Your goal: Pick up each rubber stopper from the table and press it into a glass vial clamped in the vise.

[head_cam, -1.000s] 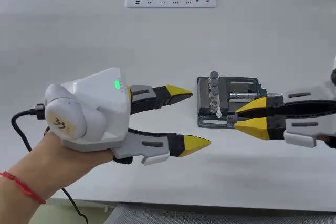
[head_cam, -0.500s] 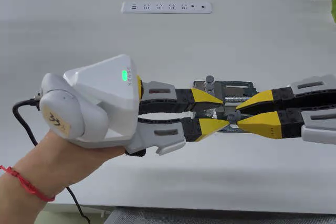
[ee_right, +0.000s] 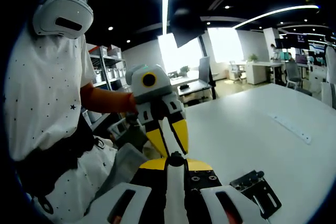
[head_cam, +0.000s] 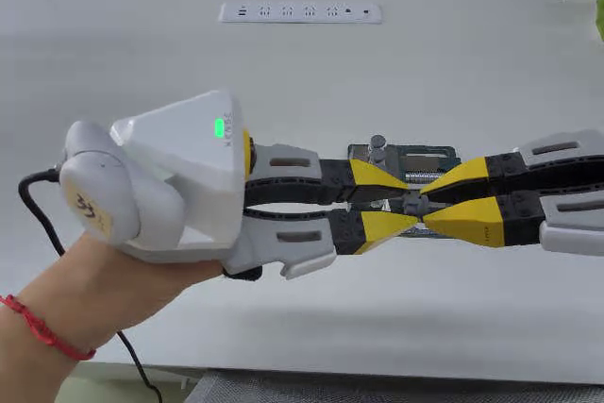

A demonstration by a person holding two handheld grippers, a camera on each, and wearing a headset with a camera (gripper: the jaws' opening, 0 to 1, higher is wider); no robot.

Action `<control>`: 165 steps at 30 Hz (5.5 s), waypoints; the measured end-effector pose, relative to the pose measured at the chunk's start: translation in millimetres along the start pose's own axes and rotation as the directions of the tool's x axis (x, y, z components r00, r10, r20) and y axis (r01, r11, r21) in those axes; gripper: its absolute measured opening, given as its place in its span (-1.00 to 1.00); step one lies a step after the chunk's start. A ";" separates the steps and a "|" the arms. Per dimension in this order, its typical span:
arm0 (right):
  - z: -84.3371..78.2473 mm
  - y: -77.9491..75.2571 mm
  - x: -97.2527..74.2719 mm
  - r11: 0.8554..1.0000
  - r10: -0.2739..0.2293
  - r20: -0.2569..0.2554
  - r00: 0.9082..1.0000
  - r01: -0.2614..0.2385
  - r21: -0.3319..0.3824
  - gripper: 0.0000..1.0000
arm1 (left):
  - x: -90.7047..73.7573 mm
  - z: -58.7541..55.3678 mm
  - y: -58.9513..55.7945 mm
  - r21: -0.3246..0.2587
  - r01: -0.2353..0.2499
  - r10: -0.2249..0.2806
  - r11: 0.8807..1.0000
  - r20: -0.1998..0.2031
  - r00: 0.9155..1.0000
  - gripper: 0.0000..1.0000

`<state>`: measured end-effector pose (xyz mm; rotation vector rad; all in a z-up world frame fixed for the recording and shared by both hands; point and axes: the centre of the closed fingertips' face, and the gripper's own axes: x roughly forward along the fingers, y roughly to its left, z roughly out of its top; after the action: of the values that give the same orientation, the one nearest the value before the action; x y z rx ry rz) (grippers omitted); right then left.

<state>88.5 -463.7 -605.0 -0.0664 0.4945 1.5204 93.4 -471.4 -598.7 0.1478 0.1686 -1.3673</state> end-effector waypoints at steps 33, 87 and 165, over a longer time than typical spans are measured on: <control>9.4 1.7 -5.1 0.998 0.035 0.009 0.999 -0.034 -0.051 -0.87 | -7.0 8.6 -2.5 -0.182 0.050 -0.035 0.982 0.085 0.996 -0.92; -14.5 -86.5 12.3 0.986 -0.165 -0.327 0.931 0.168 -0.020 -0.88 | -52.6 -65.9 49.9 -0.204 -0.257 0.260 0.945 -0.012 0.965 0.09; -122.6 -148.0 57.5 0.980 -0.193 -0.891 0.412 0.045 -0.192 -0.88 | -35.8 -117.7 46.0 -0.228 -0.241 0.238 0.943 -0.041 0.970 0.83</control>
<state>196.5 -462.2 -774.0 -1.0956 1.2302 1.2531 127.5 -404.2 -706.2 -0.0188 0.3094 -1.0948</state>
